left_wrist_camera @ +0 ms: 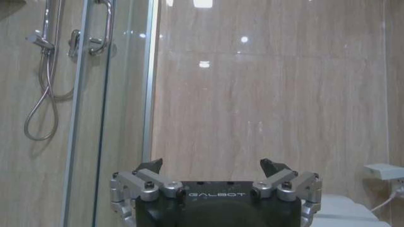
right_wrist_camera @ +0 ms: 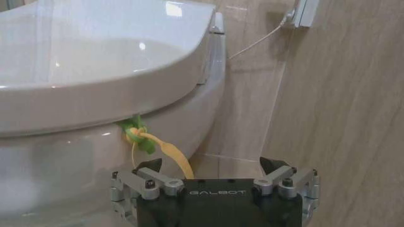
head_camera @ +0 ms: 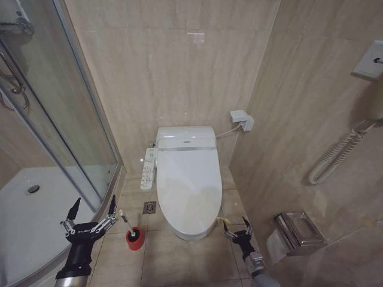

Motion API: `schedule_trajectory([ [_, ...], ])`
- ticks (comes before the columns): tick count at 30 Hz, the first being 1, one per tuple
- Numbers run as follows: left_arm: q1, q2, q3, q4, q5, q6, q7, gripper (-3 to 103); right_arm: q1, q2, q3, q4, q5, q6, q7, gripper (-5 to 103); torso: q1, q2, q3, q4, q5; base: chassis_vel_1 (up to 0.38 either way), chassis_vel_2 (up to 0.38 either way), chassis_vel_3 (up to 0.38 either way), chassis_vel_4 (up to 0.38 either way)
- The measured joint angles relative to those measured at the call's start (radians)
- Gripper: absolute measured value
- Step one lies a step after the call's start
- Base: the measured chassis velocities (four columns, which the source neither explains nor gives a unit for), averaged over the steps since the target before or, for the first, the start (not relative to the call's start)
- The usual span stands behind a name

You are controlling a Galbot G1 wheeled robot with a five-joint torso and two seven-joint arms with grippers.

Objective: Open the toilet lid, clean the toilet bowl with a toilet brush, close the toilet lid, and flush.

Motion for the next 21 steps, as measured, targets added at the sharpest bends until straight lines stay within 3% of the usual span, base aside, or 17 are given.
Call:
schedule_trajectory([
  [16, 0.0, 0.0, 0.0, 0.0, 0.0, 0.0, 0.0, 100, 0.007, 0.007, 0.002, -0.005, -0.014, 0.022, 0.012, 102, 0.0, 0.0, 0.0, 0.0001, 0.0, 0.0, 0.0, 0.0, 0.0],
  [17, 0.0, 0.0, 0.0, 0.0, 0.0, 0.0, 0.0, 100, 0.004, 0.005, 0.002, -0.005, -0.014, 0.028, 0.012, 77, 0.0, 0.0, 0.0, 0.0001, 0.0, 0.0, 0.0, 0.0, 0.0],
  [21, 0.0, 0.0, 0.0, 0.0, 0.0, 0.0, 0.0, 100, -0.007, 0.0, 0.004, 0.002, -0.014, 0.035, 0.02, 77, 0.0, 0.0, 0.0, 0.0, 0.0, 0.0, 0.0, 0.0, 0.0],
])
